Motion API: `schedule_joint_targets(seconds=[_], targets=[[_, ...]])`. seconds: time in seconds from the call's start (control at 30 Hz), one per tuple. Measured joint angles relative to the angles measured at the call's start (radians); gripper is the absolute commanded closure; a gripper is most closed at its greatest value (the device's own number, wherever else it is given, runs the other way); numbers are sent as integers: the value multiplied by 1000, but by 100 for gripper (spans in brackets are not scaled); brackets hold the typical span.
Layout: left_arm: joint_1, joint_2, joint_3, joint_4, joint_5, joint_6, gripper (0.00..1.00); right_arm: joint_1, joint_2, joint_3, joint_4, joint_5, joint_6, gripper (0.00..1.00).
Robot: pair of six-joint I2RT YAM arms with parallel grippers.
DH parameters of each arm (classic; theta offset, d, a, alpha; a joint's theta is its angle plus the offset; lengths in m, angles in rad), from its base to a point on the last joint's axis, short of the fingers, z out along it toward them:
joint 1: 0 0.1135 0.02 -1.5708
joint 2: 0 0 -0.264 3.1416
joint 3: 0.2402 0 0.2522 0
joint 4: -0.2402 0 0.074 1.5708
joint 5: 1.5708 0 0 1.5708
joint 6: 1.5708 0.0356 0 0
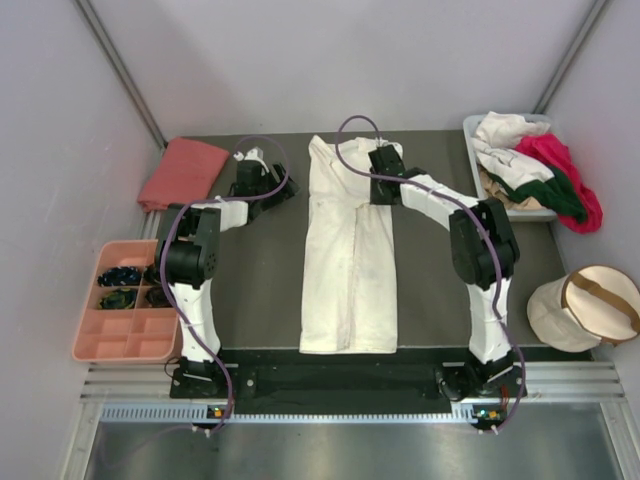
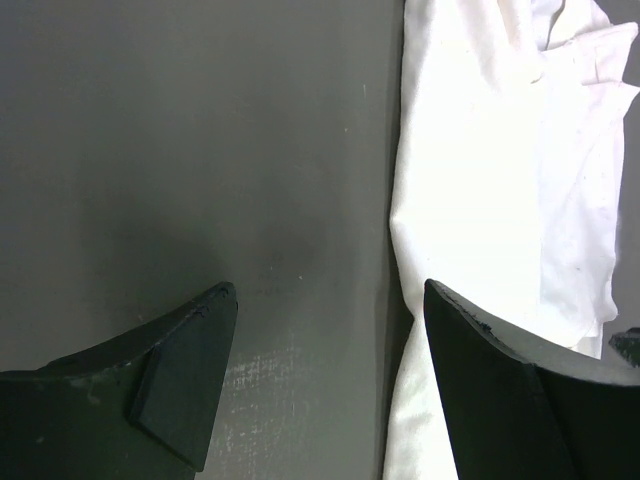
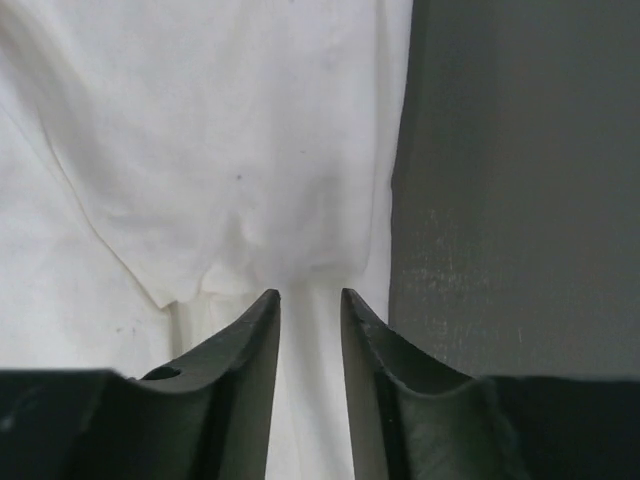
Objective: Fold and stack the t-shirts
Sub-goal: Grab the bottom of the folded rectangular tshirt with both arms
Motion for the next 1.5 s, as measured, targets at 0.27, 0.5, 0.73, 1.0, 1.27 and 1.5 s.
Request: schedule_joint_targets(seconds=[0.27, 0.5, 0.73, 1.0, 1.27, 1.5], targets=[[0, 0, 0, 0, 2, 0, 20, 0, -104, -106, -10, 14, 10, 41], [0, 0, 9, -13, 3, 0, 19, -24, -161, -106, 55, 60, 5, 39], [0, 115, 218, -53, 76, 1, 19, -111, -149, -62, 79, 43, 6, 37], [-2, 238, 443, -99, 140, 35, 18, -153, -82, -41, 95, -64, 5, 36], [-3, 240, 388, -115, 165, 51, 19, -158, -82, -77, 110, -133, 29, 35], [-27, -9, 31, -97, 72, 4, 18, -154, -322, -385, 122, -172, 119, 34]])
